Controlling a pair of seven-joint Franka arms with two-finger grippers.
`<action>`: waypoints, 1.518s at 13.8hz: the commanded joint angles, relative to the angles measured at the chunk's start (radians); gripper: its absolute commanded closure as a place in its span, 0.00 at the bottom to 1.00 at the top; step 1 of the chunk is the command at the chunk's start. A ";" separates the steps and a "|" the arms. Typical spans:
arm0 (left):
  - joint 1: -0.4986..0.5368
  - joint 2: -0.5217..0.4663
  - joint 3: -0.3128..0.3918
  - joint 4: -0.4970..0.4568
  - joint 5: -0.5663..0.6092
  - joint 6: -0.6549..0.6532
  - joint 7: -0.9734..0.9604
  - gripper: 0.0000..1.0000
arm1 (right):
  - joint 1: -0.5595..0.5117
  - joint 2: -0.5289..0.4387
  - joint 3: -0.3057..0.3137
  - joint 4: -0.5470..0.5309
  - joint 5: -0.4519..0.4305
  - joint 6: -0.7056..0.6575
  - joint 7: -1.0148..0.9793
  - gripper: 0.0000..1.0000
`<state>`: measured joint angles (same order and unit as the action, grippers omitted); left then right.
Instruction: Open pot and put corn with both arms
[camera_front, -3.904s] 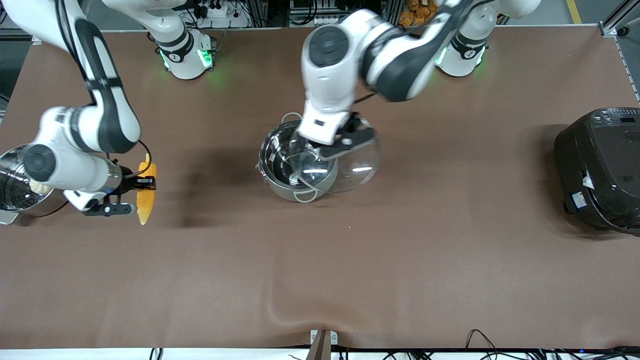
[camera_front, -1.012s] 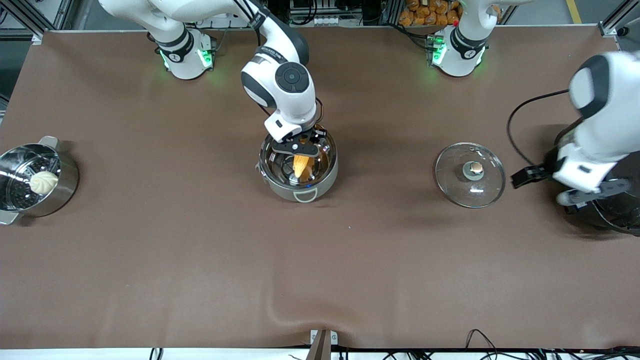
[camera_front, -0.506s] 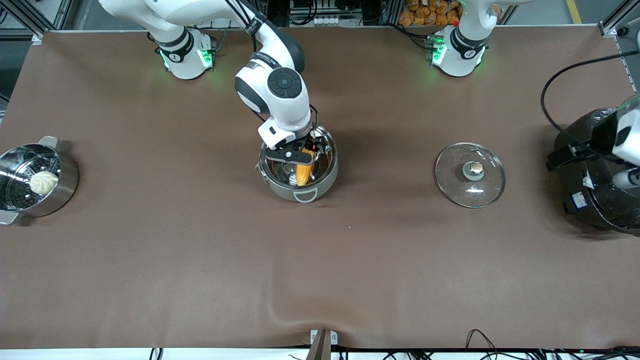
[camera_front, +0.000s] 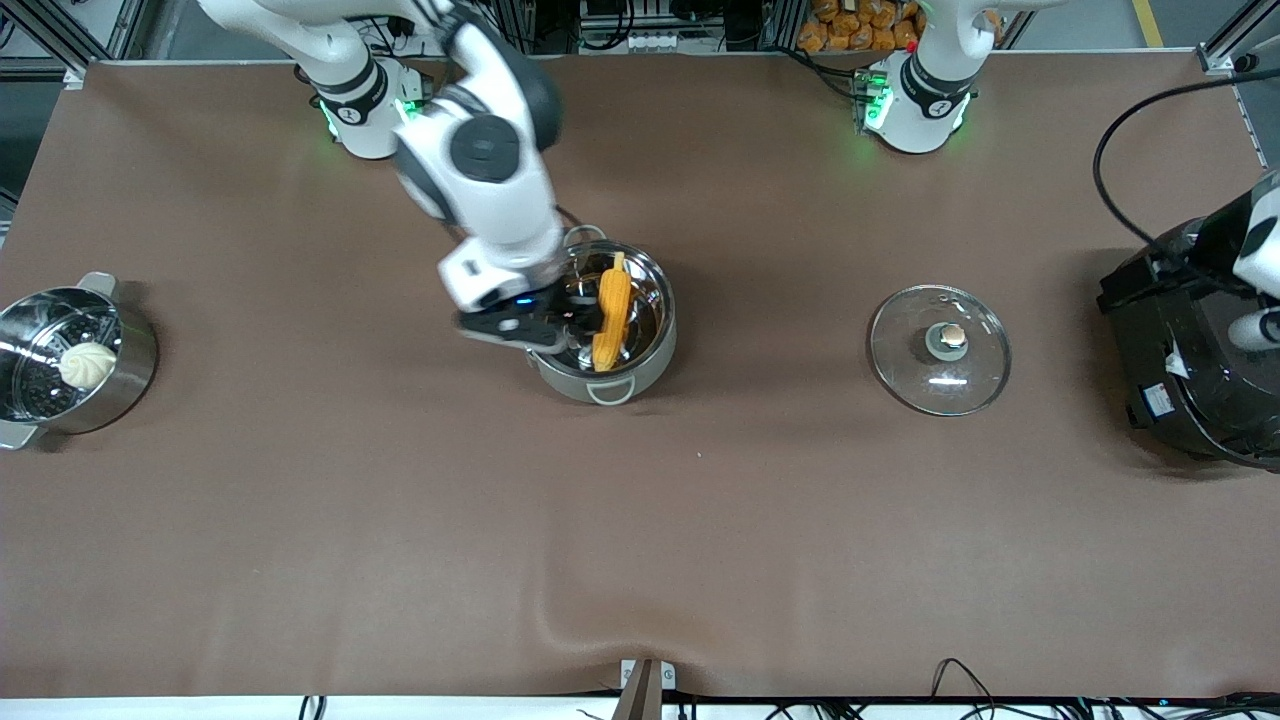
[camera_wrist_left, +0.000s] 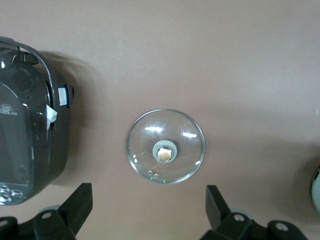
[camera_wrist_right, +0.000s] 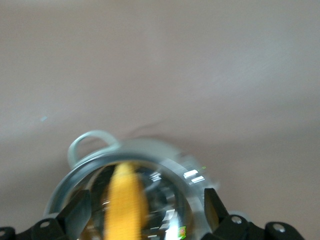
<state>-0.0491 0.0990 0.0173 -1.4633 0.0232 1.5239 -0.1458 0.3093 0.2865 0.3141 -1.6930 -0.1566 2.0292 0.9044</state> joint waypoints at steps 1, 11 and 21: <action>0.014 -0.044 -0.003 -0.009 -0.011 -0.039 0.046 0.00 | -0.024 -0.111 -0.126 0.065 0.124 -0.206 -0.250 0.00; 0.075 -0.111 -0.065 -0.117 -0.037 -0.013 0.052 0.00 | -0.223 -0.260 -0.412 0.093 0.149 -0.362 -0.910 0.00; 0.077 -0.105 -0.065 -0.061 -0.016 -0.039 0.100 0.00 | -0.233 -0.334 -0.478 -0.040 0.149 -0.320 -0.993 0.00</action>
<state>0.0126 0.0021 -0.0348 -1.5312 -0.0063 1.4998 -0.0725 0.0849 -0.0055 -0.1667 -1.6800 -0.0224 1.6897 -0.0716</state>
